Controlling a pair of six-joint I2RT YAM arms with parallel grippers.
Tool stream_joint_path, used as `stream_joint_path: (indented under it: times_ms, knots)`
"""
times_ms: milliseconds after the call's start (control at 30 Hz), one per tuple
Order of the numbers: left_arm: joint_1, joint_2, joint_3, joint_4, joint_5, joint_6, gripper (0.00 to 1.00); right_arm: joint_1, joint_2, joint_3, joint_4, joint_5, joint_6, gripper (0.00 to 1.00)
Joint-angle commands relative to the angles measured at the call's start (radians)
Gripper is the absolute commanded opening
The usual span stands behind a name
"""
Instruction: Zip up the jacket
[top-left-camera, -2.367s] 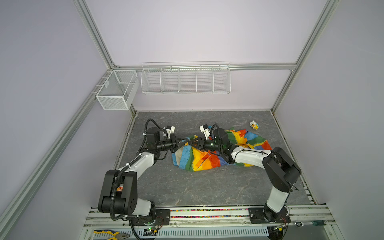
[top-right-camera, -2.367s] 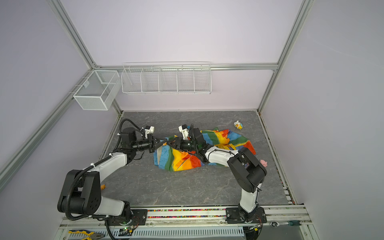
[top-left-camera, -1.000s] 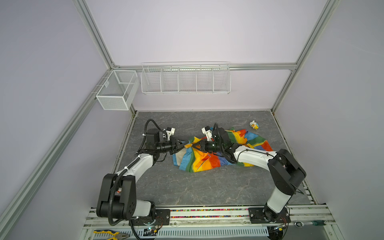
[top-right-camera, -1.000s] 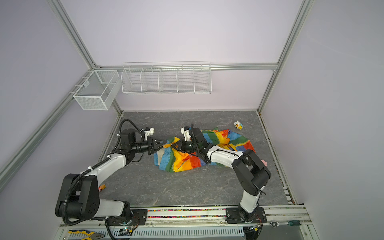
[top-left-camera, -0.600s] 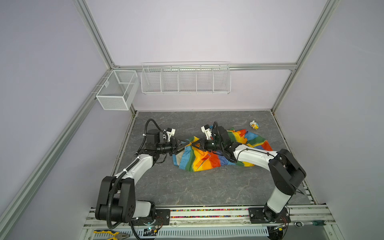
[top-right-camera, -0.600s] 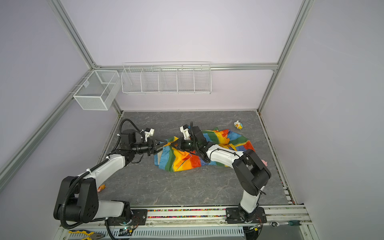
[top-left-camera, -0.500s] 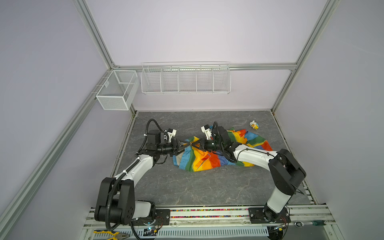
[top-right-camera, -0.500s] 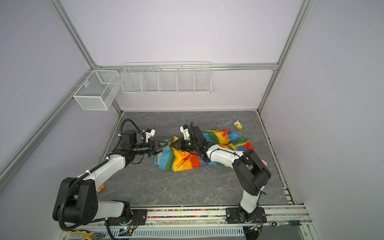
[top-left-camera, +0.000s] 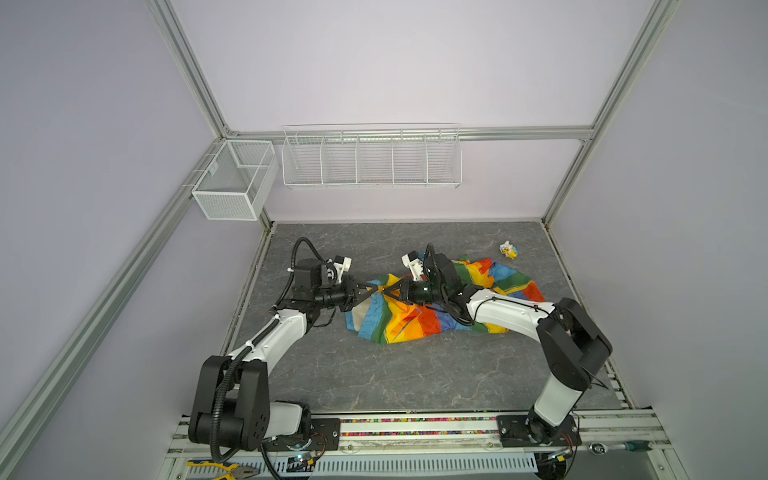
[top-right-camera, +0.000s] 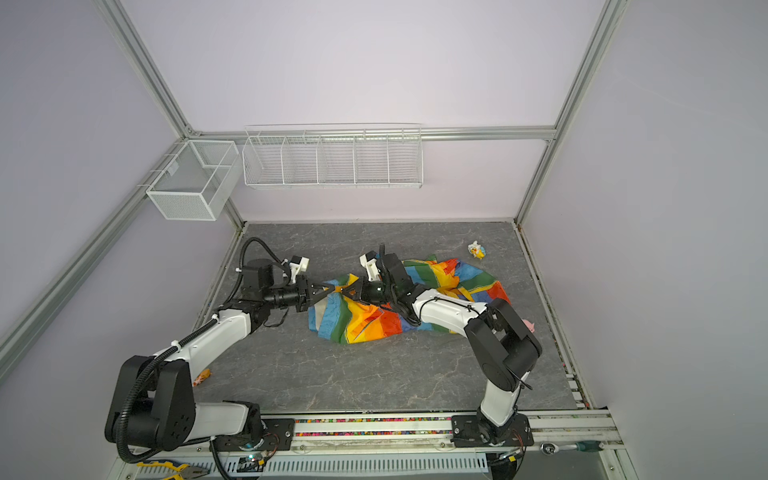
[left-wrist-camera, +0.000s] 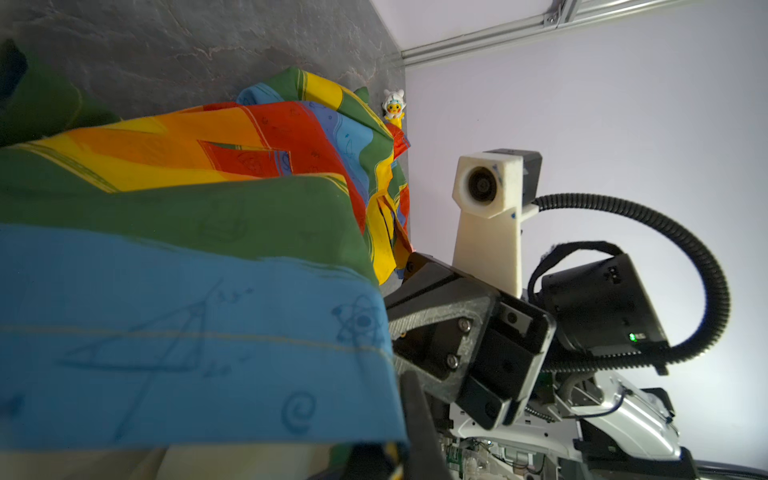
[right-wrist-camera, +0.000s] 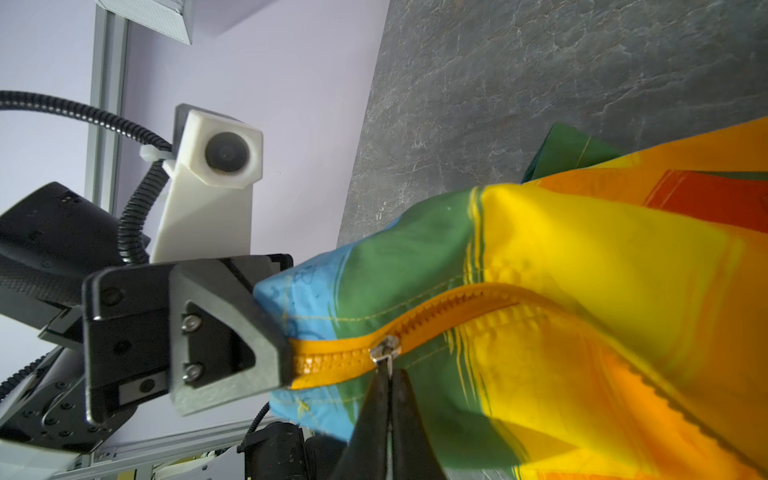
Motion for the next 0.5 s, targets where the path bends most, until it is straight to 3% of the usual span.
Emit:
stream_joint_path:
  times_ms: [0,467]
  knots:
    - [0.000,-0.010,0.004,0.002,0.006,0.016,0.00,0.006,-0.022,0.025,-0.056,0.036,-0.043,0.07]
    - [0.047,-0.051,0.079,-0.288,-0.070,0.216,0.00,-0.002,-0.052,0.096,-0.328,0.168,-0.173,0.07]
